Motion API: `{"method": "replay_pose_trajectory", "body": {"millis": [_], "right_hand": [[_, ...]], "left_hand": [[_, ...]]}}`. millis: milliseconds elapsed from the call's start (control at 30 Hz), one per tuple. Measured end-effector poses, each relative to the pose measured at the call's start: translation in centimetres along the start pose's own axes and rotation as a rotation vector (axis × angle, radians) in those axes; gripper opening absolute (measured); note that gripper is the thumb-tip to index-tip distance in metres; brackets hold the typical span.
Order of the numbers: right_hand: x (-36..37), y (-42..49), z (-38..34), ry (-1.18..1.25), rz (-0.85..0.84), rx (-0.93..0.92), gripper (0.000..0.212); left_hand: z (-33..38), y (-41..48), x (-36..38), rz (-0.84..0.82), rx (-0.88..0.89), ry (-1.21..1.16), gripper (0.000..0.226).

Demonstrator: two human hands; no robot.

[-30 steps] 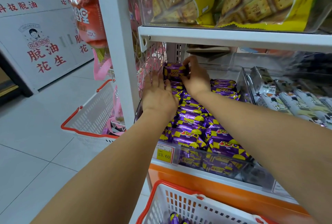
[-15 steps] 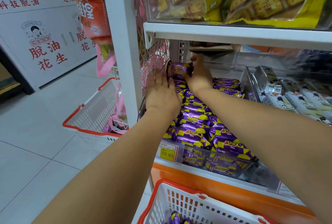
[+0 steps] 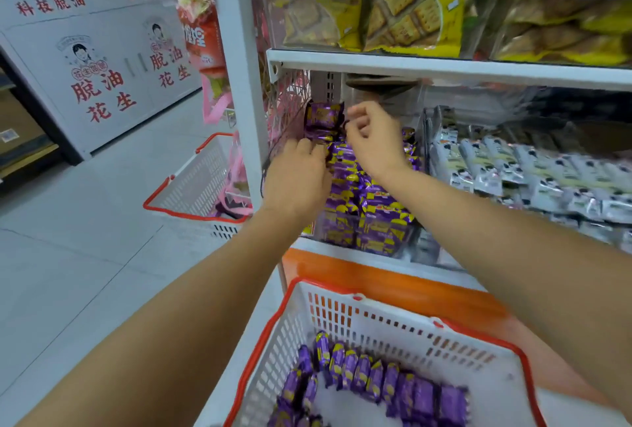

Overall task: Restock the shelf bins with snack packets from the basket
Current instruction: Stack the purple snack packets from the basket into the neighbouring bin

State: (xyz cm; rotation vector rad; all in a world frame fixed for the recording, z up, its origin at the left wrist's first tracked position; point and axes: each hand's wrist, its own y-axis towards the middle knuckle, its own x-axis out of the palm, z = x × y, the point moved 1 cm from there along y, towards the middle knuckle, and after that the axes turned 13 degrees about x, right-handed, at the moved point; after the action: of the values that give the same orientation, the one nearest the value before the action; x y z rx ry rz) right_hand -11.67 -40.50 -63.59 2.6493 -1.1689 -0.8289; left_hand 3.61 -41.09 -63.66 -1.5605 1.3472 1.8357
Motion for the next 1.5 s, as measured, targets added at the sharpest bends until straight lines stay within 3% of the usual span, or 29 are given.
{"method": "replay_pose_trajectory", "body": {"millis": [100,200,267,367,467,533,600,733,900,1033,1233,1500], "right_hand": [[-2.5,-7.0,0.6,0.134,-0.074,-0.012,0.016],[-4.0,-13.9,3.2,0.183,-0.178,0.001,0.020],[-4.4,-18.0,5.8,0.154,-0.257,0.067,0.029],[-4.3,-22.8,10.9,0.025,-0.395,0.233,0.033],[-4.1,-26.2,16.7,-0.250,-0.652,0.491,0.017],[-3.9,-27.9,20.1,-0.379,-0.832,0.649,0.017],[-3.6,-29.0,22.2,-0.459,-0.906,0.768,0.009],[-1.9,-29.7,25.5,-0.511,-0.921,0.916,0.044],[2.2,-28.7,27.3,-0.491,-0.821,0.803,0.044],[6.2,-28.3,28.9,-0.528,-0.778,0.705,0.060],[10.1,-28.9,30.0,-0.938,-0.832,0.430,0.100],[13.1,-29.4,30.7,-1.055,-0.751,0.253,0.094]], "left_hand": [[2.5,-5.0,-0.1,0.165,0.084,-0.033,0.039],[4.9,-10.4,2.1,0.116,0.106,-0.100,0.028],[6.7,-13.8,4.0,-0.018,0.040,-0.180,0.022],[9.3,-18.2,7.3,-0.351,-0.136,-0.304,0.023],[11.3,-21.7,11.1,-0.646,-0.249,-0.399,0.029],[12.0,-23.3,13.5,-0.770,-0.284,-0.425,0.032],[12.3,-24.2,15.9,-0.873,-0.289,-0.448,0.034],[12.0,-24.7,20.2,-0.976,-0.281,-0.468,0.048],[11.1,-24.6,24.4,-0.983,-0.307,-0.502,0.062],[10.3,-24.6,26.5,-0.977,-0.243,-0.457,0.067],[8.8,-25.5,28.5,-0.981,-0.165,-0.368,0.065],[8.6,-26.2,29.0,-0.921,-0.185,-0.427,0.062]]}}
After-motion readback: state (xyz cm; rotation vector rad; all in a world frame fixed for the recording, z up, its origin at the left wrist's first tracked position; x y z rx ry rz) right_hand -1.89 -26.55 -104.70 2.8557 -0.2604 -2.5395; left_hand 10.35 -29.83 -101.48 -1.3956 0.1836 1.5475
